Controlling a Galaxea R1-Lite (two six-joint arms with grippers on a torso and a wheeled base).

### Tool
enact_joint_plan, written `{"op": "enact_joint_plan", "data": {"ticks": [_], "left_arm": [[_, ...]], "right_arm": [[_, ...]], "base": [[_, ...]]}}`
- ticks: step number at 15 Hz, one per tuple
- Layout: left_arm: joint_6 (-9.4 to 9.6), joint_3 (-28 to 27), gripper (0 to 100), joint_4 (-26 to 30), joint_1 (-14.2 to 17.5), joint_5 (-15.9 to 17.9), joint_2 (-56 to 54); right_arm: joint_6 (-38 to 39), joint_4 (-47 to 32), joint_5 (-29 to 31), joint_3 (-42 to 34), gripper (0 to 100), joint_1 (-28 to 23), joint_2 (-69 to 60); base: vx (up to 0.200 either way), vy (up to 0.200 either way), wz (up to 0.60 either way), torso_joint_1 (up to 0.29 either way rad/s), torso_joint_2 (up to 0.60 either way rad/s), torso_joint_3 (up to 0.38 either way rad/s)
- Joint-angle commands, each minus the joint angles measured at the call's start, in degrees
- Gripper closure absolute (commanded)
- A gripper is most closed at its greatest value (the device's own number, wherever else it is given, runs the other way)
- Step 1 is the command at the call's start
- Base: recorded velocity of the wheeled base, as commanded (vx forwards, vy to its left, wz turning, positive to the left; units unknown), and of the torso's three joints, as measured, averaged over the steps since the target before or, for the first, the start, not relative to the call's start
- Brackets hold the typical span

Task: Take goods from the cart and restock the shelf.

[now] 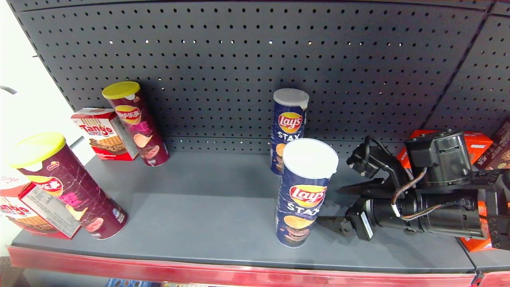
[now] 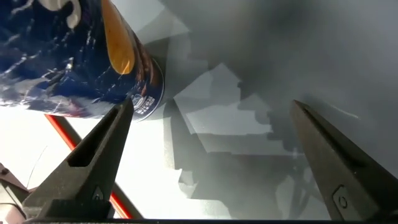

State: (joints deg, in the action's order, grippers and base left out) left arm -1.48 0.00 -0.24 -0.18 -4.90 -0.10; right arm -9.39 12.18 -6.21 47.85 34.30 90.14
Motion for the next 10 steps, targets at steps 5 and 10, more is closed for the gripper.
{"op": "enact_joint_plan", "data": {"ticks": [5, 10], "left_arm": [[-0.02, 0.0, 0, 0.0, 0.0, 0.0, 0.1], [-0.02, 0.0, 0, 0.0, 0.0, 0.0, 0.1]], "right_arm": [[0.0, 0.0, 0.0, 0.6, 0, 0.4, 1.1], [0.0, 0.1, 0.0, 0.8, 0, 0.9, 1.7]], "base": [[0.000, 0.000, 0.00, 0.000, 0.00, 0.000], [0.000, 0.000, 0.00, 0.000, 0.00, 0.000]]}}
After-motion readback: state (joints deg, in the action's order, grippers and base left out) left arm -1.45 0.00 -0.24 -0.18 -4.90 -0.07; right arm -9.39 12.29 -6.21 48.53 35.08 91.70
